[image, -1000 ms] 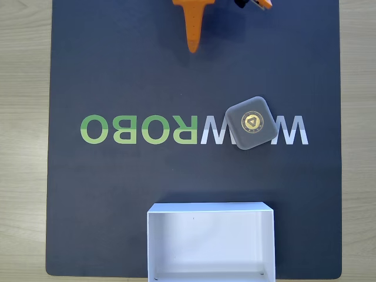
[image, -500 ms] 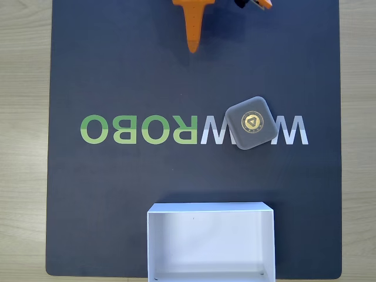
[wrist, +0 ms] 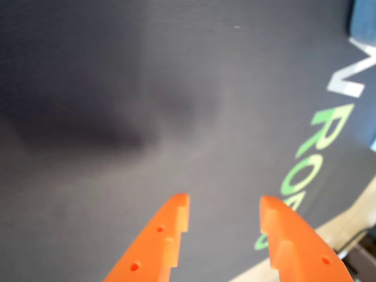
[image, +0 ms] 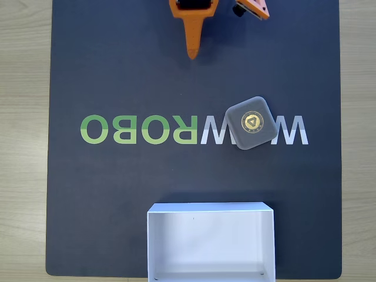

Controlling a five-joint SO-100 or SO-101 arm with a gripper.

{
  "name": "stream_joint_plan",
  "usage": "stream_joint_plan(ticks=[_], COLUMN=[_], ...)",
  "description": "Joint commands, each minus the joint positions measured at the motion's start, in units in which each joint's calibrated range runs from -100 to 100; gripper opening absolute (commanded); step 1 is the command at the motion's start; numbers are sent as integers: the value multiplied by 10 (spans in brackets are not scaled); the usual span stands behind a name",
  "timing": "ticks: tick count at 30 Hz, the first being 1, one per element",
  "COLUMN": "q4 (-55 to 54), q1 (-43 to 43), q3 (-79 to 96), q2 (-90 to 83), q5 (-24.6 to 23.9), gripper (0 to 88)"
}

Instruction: Grab the usb to bin

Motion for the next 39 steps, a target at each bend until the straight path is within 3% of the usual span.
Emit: stream_joint_plan(ticks=[1,5,11,25,39], q4=[-80,-120,-81,260,293], q1=[3,0,-5,-98,-123], q3=[-88,-217,-473,-1007,-1079], q2=[140,295,512,853,991], q5=[1,-2,-4,-4,8], gripper=[138,138,138,138,160])
